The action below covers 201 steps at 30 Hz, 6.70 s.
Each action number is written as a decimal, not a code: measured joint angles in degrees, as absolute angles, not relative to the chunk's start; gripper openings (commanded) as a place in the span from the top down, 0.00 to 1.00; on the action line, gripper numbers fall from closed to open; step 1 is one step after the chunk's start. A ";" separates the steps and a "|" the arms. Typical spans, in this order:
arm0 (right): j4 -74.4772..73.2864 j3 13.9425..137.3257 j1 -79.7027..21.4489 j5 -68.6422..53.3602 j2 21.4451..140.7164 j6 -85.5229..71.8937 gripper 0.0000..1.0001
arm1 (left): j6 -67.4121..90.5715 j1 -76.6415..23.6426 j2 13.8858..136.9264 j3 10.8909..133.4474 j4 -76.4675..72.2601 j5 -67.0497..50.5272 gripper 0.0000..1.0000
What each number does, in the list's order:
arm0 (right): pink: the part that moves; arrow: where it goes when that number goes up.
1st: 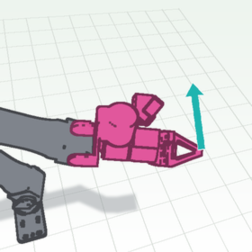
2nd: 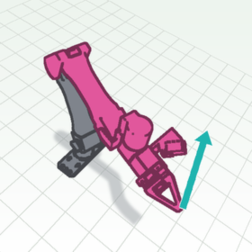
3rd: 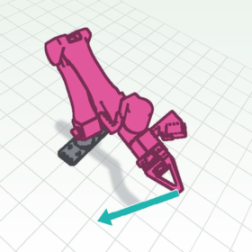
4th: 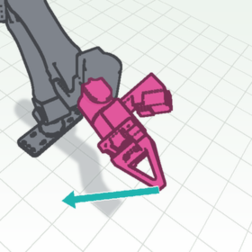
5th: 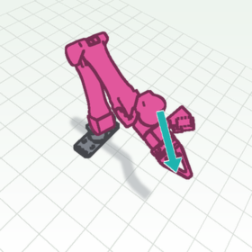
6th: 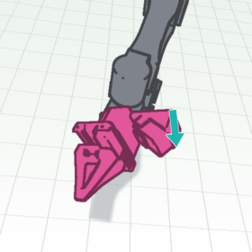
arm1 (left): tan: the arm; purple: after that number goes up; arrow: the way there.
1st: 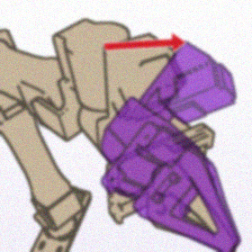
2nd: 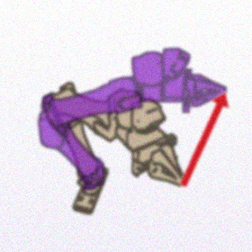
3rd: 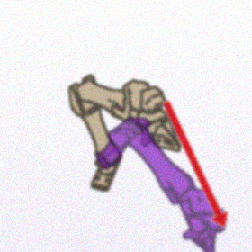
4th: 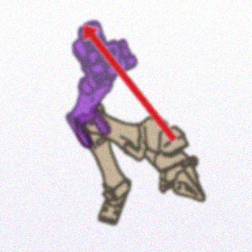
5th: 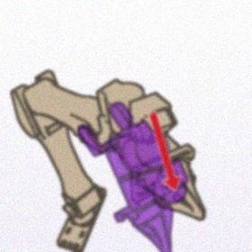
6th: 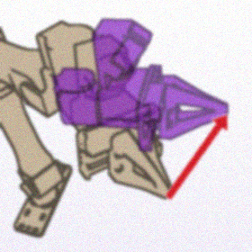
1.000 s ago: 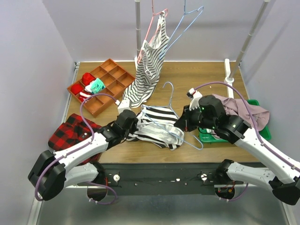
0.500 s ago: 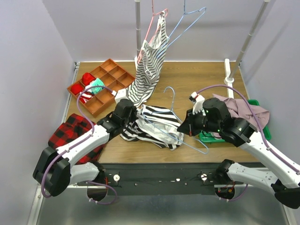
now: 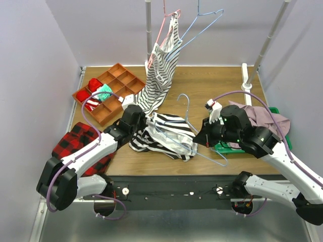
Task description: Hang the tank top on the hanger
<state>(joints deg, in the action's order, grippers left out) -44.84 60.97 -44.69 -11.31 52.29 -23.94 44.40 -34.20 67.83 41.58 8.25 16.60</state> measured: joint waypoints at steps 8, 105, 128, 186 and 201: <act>-44.23 59.37 -44.69 -12.47 52.12 -23.94 0.99 | 45.25 -33.69 67.85 42.78 8.01 14.83 0.88; 28.88 33.43 -49.19 -11.68 79.48 -22.24 0.99 | 13.15 -45.63 66.57 44.71 -5.13 13.89 0.81; -3.68 37.47 -49.19 16.16 54.89 -36.91 0.54 | 13.58 -46.54 63.88 39.57 -9.87 20.08 1.00; -29.32 36.21 -49.19 19.77 51.16 -43.09 0.99 | 14.81 -49.25 68.47 39.64 -17.06 36.51 1.00; -29.91 41.52 -49.19 20.23 52.47 -43.51 0.99 | 15.11 -49.25 68.84 39.48 -18.11 36.73 1.00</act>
